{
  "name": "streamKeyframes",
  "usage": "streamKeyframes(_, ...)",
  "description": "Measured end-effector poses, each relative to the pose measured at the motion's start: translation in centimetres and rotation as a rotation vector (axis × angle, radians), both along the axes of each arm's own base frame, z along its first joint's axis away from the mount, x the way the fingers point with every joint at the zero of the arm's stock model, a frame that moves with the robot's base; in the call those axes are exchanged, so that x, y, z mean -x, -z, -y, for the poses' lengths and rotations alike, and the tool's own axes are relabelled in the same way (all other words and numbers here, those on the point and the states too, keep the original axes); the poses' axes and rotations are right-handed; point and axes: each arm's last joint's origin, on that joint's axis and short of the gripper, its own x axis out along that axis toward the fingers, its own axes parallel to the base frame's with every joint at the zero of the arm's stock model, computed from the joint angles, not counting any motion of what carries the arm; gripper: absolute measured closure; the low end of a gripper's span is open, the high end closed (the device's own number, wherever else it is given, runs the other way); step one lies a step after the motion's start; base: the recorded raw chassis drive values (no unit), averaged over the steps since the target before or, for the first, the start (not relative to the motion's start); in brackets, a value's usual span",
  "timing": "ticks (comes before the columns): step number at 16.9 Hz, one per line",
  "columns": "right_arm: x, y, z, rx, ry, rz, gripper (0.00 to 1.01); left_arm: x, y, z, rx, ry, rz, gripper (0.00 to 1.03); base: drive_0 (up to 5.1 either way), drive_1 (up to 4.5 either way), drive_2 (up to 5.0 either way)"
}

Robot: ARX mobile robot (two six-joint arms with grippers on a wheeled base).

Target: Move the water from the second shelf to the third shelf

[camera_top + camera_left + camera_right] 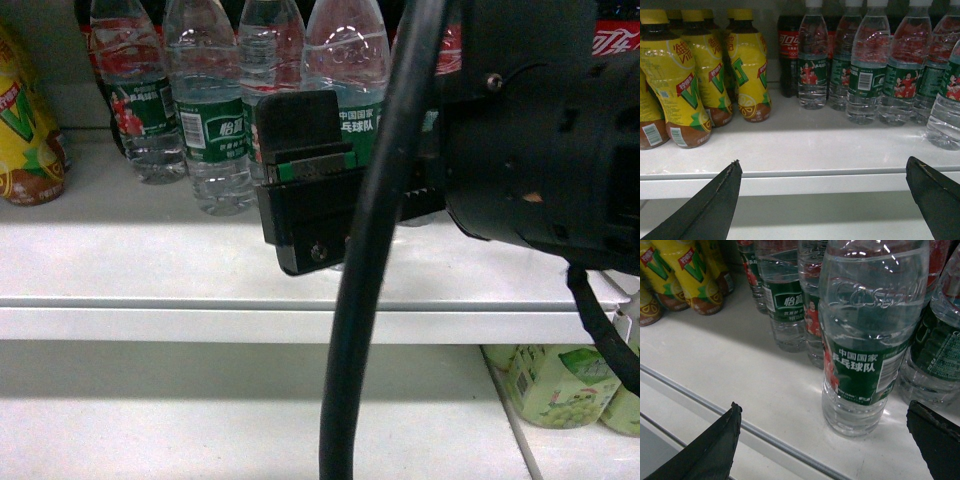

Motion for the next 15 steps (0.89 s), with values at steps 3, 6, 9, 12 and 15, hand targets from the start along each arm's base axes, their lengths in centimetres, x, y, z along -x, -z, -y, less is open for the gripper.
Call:
streamKeyframes(3,-1.5,-0.3,-0.9,-0.016,0.035,-0.006,0.03,0.0,0.0,0.0,0.000,0.000,0.000,0.05,0.0,0.00,0.0)
streamKeyframes(6,-3.0,0.2,-1.7,0.007,0.065,-0.027,0.03,0.0,0.0,0.0,0.000,0.000,0.000,0.05,0.0,0.00,0.0)
streamKeyframes(9,-4.4,0.8,-2.3,0.019,0.098,-0.028,0.03,0.0,0.0,0.0,0.000,0.000,0.000,0.05,0.0,0.00,0.0)
streamKeyframes(12,-5.5,1.1,-2.9,0.011,0.143,-0.018,0.03,0.0,0.0,0.0,0.000,0.000,0.000,0.05,0.0,0.00,0.0)
streamKeyframes(15,-7.1,0.9,-3.6,0.003,0.203,-0.002,0.03,0.0,0.0,0.0,0.000,0.000,0.000,0.05,0.0,0.00,0.0)
